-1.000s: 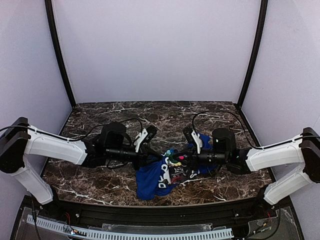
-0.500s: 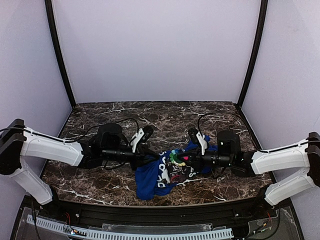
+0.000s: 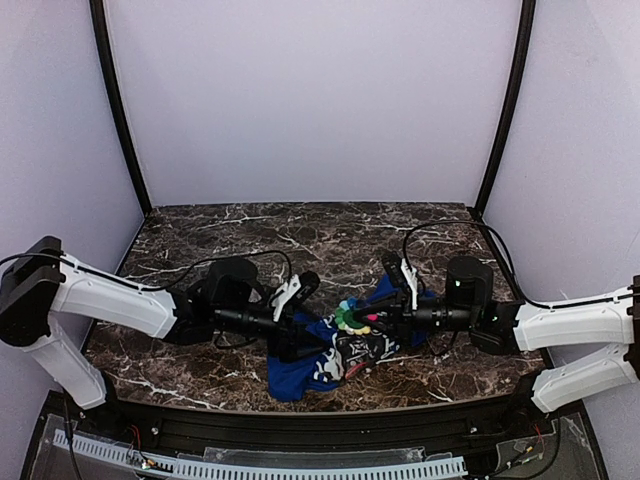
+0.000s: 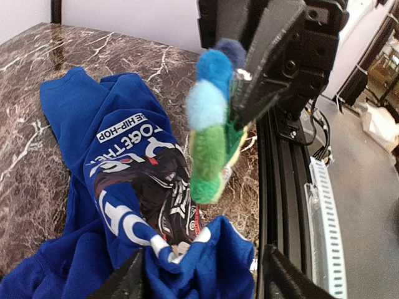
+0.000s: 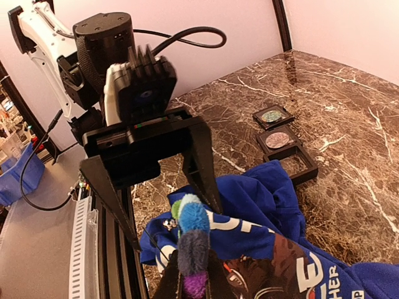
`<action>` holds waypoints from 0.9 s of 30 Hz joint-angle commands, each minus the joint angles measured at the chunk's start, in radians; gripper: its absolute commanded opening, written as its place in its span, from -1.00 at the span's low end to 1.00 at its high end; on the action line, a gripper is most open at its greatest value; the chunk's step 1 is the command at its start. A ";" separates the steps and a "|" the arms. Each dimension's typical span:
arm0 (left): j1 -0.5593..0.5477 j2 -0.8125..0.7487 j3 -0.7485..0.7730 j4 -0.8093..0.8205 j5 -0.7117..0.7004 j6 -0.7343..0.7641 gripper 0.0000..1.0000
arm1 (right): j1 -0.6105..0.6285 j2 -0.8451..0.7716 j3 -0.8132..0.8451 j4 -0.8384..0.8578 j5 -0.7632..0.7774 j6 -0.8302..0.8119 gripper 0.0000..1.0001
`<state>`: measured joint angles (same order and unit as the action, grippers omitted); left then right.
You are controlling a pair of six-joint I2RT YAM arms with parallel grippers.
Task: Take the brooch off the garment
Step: Close the brooch onto the crumpled clothing.
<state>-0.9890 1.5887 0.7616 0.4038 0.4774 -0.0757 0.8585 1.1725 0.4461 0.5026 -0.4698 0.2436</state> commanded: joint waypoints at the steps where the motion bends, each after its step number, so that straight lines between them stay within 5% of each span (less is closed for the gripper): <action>1: 0.000 -0.097 -0.053 0.060 -0.037 0.025 0.69 | 0.012 0.005 0.003 0.078 -0.052 0.004 -1.00; 2: -0.002 -0.106 -0.060 0.075 -0.046 0.032 0.88 | 0.014 0.012 0.004 0.085 -0.057 0.006 -1.00; 5: -0.012 -0.133 -0.081 0.101 -0.054 0.051 0.97 | 0.016 0.021 0.009 0.101 -0.063 0.015 -1.00; 27: -0.041 -0.052 -0.017 0.247 -0.076 0.054 0.91 | 0.056 0.060 0.043 0.139 -0.053 0.022 -1.00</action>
<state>-1.0264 1.5166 0.7113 0.6292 0.4046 -0.0219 0.9012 1.2259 0.4633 0.6064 -0.5262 0.2676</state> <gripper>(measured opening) 0.975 0.064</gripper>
